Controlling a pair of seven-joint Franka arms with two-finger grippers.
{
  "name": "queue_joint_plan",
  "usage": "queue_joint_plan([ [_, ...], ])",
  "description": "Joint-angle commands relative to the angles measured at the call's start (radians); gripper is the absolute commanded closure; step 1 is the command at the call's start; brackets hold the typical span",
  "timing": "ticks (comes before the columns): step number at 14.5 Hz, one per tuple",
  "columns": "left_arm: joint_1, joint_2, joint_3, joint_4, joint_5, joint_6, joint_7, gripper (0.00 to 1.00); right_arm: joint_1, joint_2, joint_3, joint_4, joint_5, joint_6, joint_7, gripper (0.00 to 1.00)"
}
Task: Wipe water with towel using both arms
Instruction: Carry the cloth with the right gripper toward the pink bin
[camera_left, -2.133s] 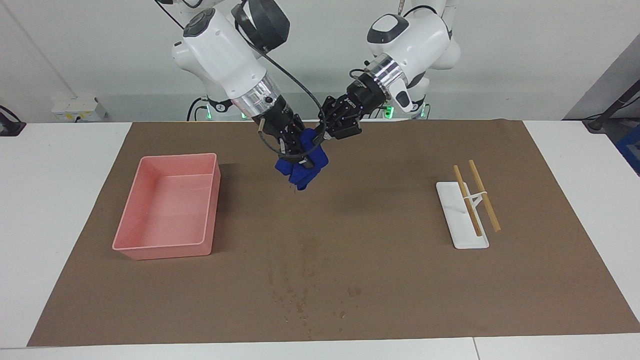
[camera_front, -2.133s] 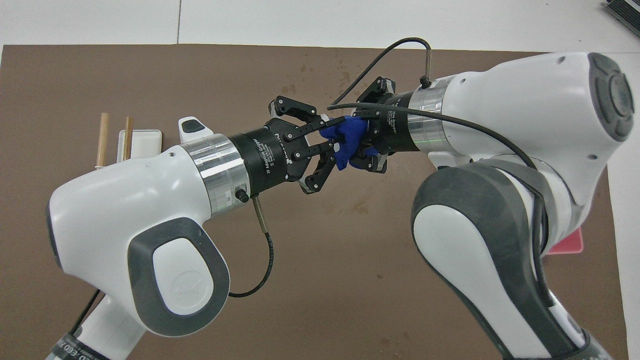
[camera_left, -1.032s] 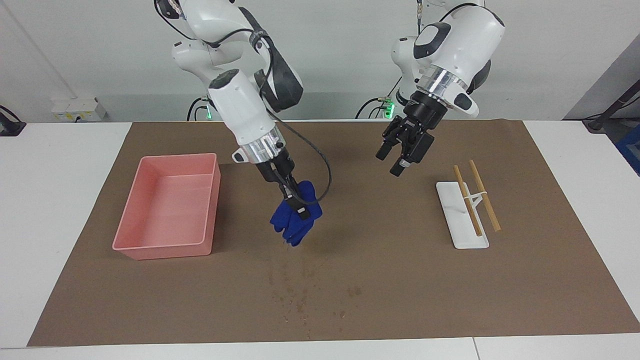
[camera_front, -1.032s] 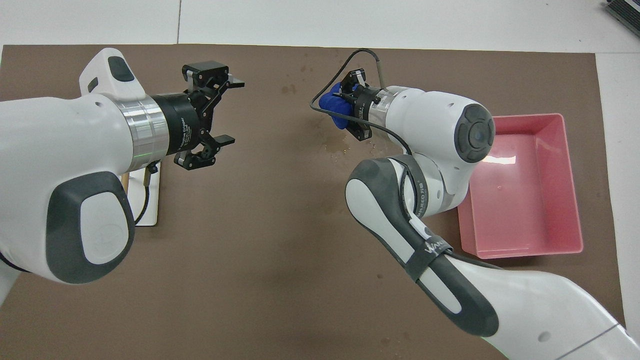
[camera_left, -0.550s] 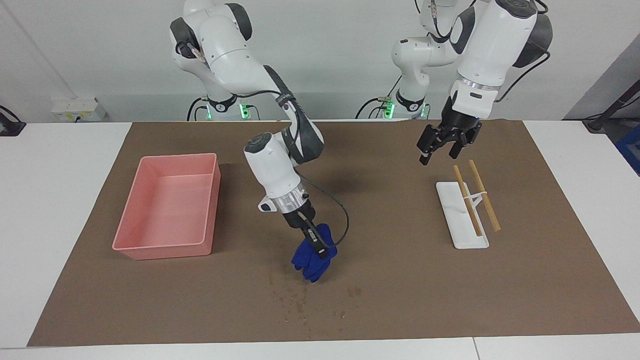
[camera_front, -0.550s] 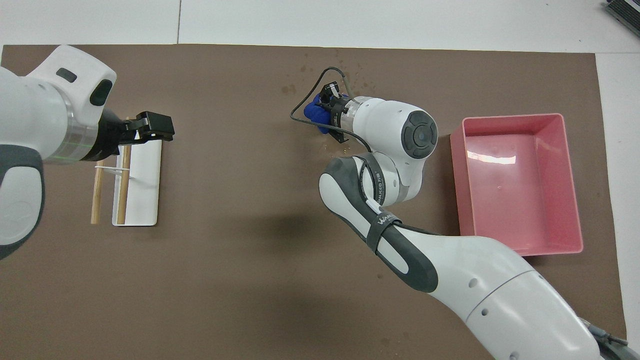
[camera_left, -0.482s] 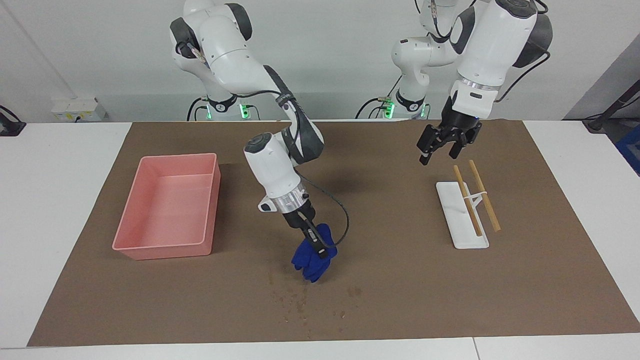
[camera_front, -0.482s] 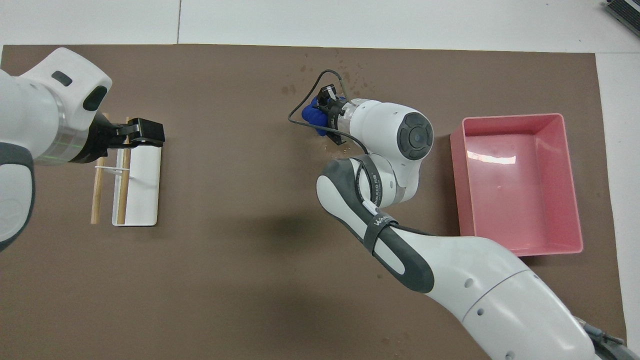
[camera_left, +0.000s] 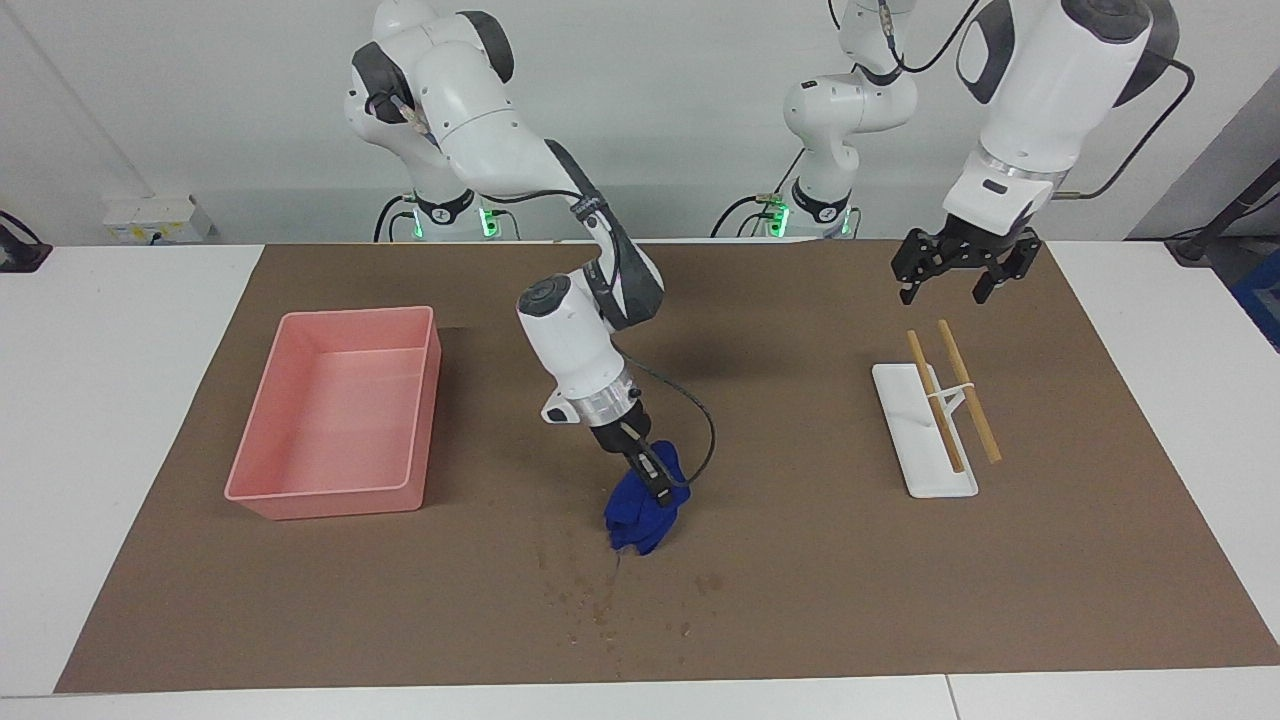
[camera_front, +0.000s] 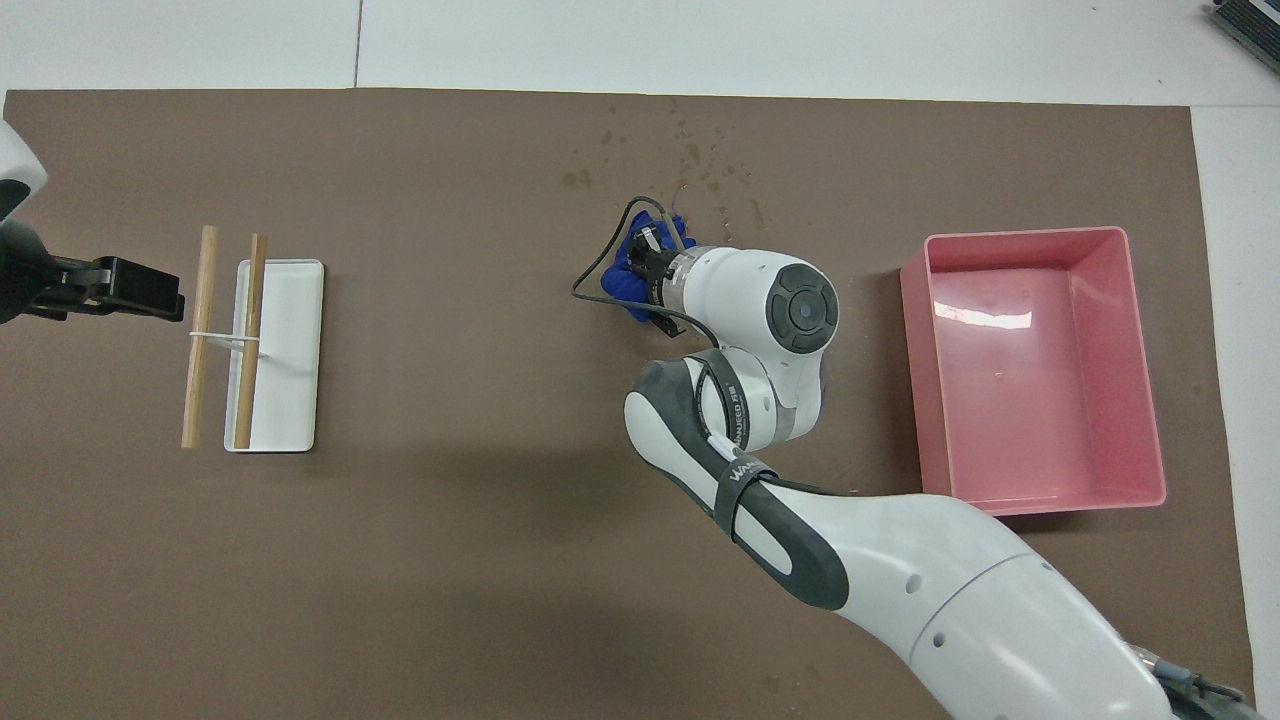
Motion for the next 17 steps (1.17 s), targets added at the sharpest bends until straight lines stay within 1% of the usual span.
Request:
queue_joint_plan([
  [1, 0.004, 0.016, 0.013, 0.035, -0.016, -0.049, 0.009, 0.0, -0.008, -0.085, -0.01, -0.159, -0.043, -0.007, -0.015, 1.0],
  [3, -0.009, 0.016, 0.036, 0.034, -0.016, -0.063, 0.012, 0.0, -0.012, -0.1, -0.018, -0.205, -0.077, -0.008, -0.015, 1.0],
  [5, -0.066, 0.016, 0.091, 0.046, -0.014, -0.089, 0.047, 0.0, -0.021, -0.132, -0.024, -0.257, -0.077, -0.01, -0.015, 1.0],
  [7, -0.045, 0.01, 0.075, 0.031, -0.016, -0.055, 0.072, 0.0, -0.023, -0.19, -0.029, -0.337, -0.077, -0.017, -0.013, 1.0],
  [8, -0.045, 0.005, 0.068, 0.012, -0.016, -0.031, 0.069, 0.0, -0.023, -0.225, -0.029, -0.378, -0.077, -0.018, -0.015, 1.0],
  [10, -0.06, -0.039, 0.067, -0.075, -0.016, -0.018, 0.067, 0.0, -0.023, -0.296, -0.027, -0.458, -0.077, -0.039, -0.015, 1.0],
  [11, -0.063, -0.056, 0.058, -0.101, -0.016, -0.017, 0.067, 0.0, -0.023, -0.325, -0.026, -0.489, -0.077, -0.066, -0.016, 1.0],
  [13, -0.057, -0.056, 0.044, -0.095, -0.016, -0.014, 0.058, 0.0, -0.02, -0.364, -0.023, -0.508, -0.078, -0.141, -0.031, 1.0],
  [14, -0.051, -0.045, 0.042, -0.065, -0.017, -0.027, 0.058, 0.0, -0.018, -0.378, -0.024, -0.508, -0.078, -0.204, -0.053, 1.0],
  [16, -0.046, -0.027, 0.042, -0.014, -0.04, -0.087, 0.057, 0.0, -0.031, -0.405, -0.024, -0.512, -0.078, -0.322, -0.167, 1.0],
  [17, -0.046, -0.021, 0.042, 0.001, -0.042, -0.096, 0.057, 0.0, -0.053, -0.428, -0.024, -0.511, -0.078, -0.367, -0.206, 1.0],
])
